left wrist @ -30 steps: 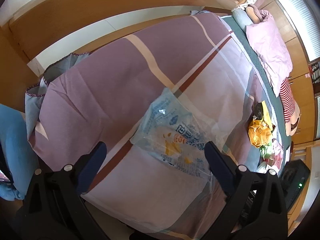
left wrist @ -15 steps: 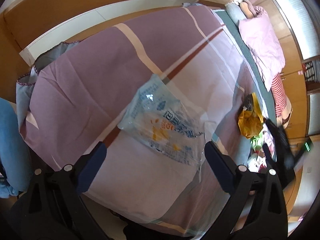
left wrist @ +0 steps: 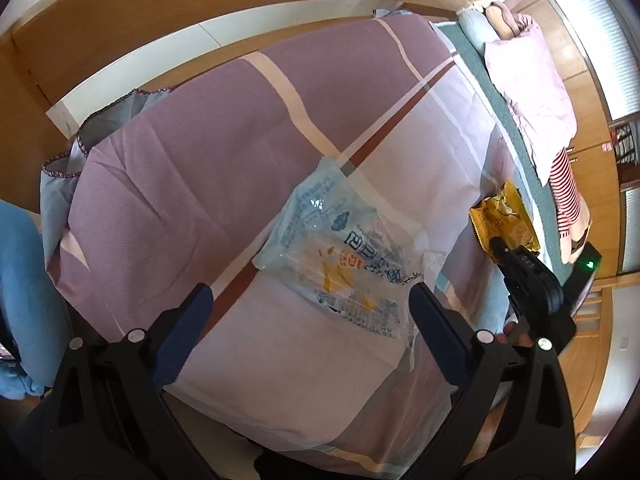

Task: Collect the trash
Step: 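Grasp the yellow chip bag with the right tool, then grasp the clear wrapper with the left tool while the right tool holds the chip bag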

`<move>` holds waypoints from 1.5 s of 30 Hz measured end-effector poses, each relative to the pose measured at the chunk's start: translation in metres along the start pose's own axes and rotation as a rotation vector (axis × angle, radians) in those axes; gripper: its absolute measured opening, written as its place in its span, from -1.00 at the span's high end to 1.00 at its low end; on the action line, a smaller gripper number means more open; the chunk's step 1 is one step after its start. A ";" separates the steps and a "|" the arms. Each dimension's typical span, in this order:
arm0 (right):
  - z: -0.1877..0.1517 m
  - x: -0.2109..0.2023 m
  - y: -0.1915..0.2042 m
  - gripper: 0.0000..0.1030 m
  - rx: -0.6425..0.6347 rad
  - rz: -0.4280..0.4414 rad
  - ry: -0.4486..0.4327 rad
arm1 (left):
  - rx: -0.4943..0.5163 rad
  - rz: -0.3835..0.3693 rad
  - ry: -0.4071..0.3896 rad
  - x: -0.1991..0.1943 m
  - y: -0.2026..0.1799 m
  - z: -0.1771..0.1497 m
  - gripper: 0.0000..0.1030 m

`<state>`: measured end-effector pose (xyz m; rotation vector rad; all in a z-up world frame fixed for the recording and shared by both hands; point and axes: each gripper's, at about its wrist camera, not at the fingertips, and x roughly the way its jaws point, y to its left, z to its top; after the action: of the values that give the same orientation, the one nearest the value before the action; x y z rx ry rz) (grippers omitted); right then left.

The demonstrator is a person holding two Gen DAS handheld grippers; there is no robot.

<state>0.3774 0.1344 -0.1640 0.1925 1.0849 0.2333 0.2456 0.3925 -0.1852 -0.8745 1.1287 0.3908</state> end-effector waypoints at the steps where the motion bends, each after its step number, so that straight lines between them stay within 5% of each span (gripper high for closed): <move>1: -0.004 -0.004 0.000 0.65 -0.002 0.009 0.009 | -0.003 0.005 0.002 0.001 0.000 0.000 -0.90; 11: -0.046 -0.061 0.000 0.65 -0.016 0.110 0.090 | -0.019 0.019 0.006 0.008 0.001 0.002 -0.90; 17: -0.076 -0.084 -0.002 0.65 -0.125 0.075 0.120 | -0.039 0.020 0.012 0.010 0.007 0.003 -0.90; 36: -0.083 -0.067 -0.007 0.61 -0.146 0.003 0.197 | -0.031 0.034 0.016 0.013 0.009 0.001 -0.90; 45: -0.068 -0.072 -0.015 -0.40 -0.098 -0.031 0.128 | -0.029 0.032 0.019 0.014 0.008 0.000 -0.90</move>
<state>0.2864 0.1022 -0.1381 0.0735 1.1999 0.2732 0.2457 0.3954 -0.2008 -0.8879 1.1582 0.4275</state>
